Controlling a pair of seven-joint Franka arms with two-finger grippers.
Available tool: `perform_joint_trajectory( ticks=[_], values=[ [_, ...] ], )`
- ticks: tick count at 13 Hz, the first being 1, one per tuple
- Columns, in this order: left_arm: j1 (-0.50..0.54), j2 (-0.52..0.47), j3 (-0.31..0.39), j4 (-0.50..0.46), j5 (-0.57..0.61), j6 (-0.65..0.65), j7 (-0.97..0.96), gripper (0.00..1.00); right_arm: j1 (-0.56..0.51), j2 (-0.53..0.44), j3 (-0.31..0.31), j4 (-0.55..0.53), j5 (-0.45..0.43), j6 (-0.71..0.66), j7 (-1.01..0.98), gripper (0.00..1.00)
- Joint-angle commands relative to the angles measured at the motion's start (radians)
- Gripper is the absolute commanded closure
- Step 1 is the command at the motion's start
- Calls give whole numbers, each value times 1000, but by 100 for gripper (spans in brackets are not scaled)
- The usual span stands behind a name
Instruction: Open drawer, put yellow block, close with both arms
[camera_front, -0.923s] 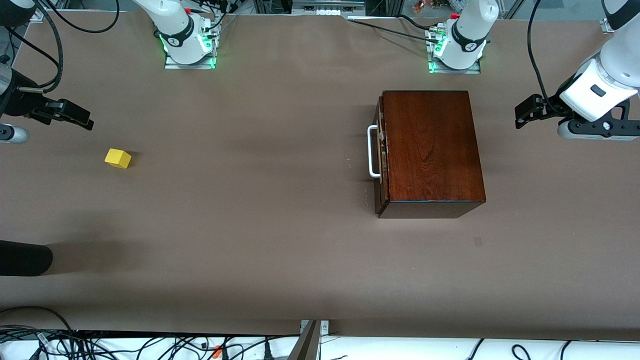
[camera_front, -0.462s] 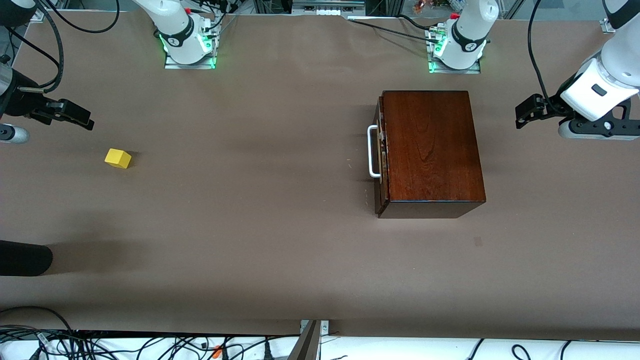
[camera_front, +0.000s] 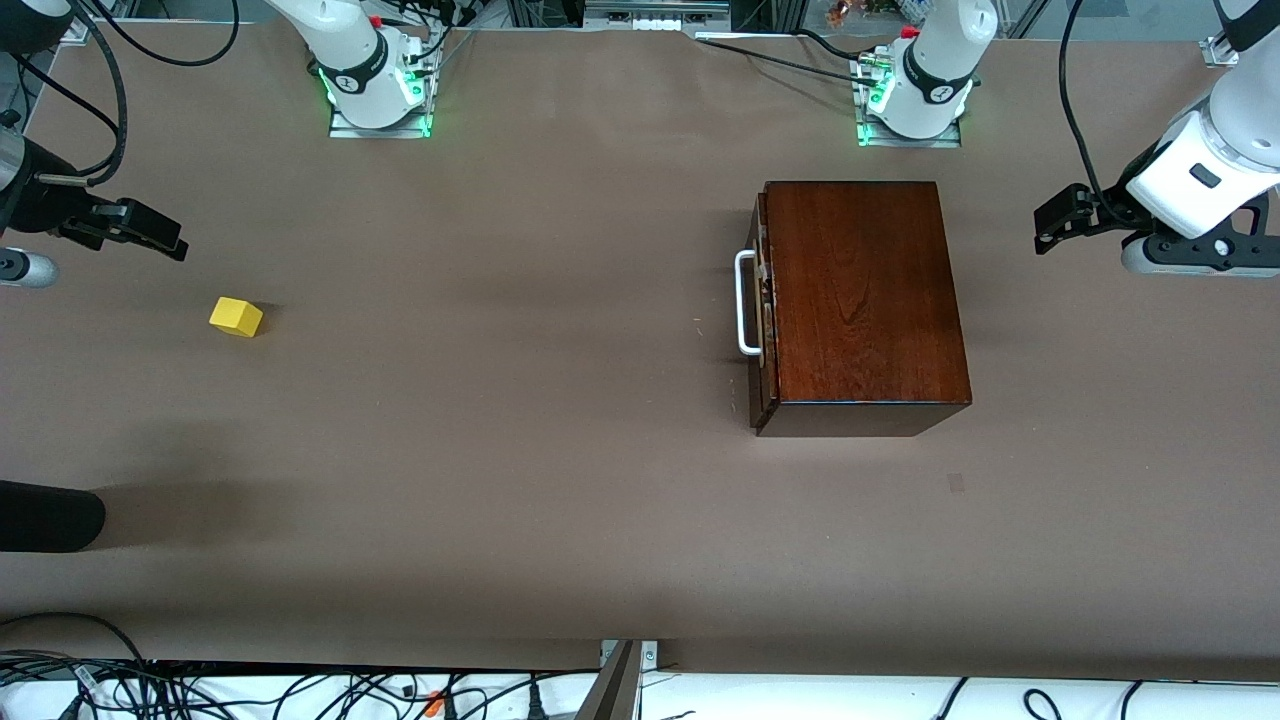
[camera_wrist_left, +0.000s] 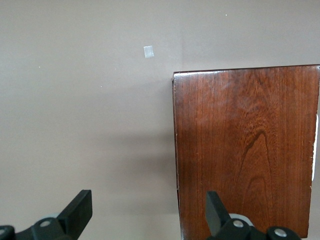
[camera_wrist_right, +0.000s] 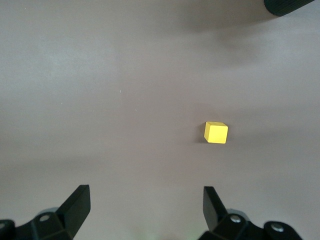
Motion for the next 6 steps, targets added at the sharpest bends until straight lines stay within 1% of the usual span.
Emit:
perform_joint_trajectory(
  ticks=[1,2,4,6],
  values=[
    [-4,38,-16,38,2,-68,-1,0,-12,-20,13,-21,7,10,9,0],
    [-5,47,-37,35,-4,-77,-10,0,-12,-20,13,-24,7,16,9,0],
    [-5,89,-138,41,-6,-65,-44,0,-12,-22,11,-34,5,21,9,0],
    [-14,154,-239,57,0,-6,-172,0,-12,-23,11,-36,5,19,9,0]
  ],
)
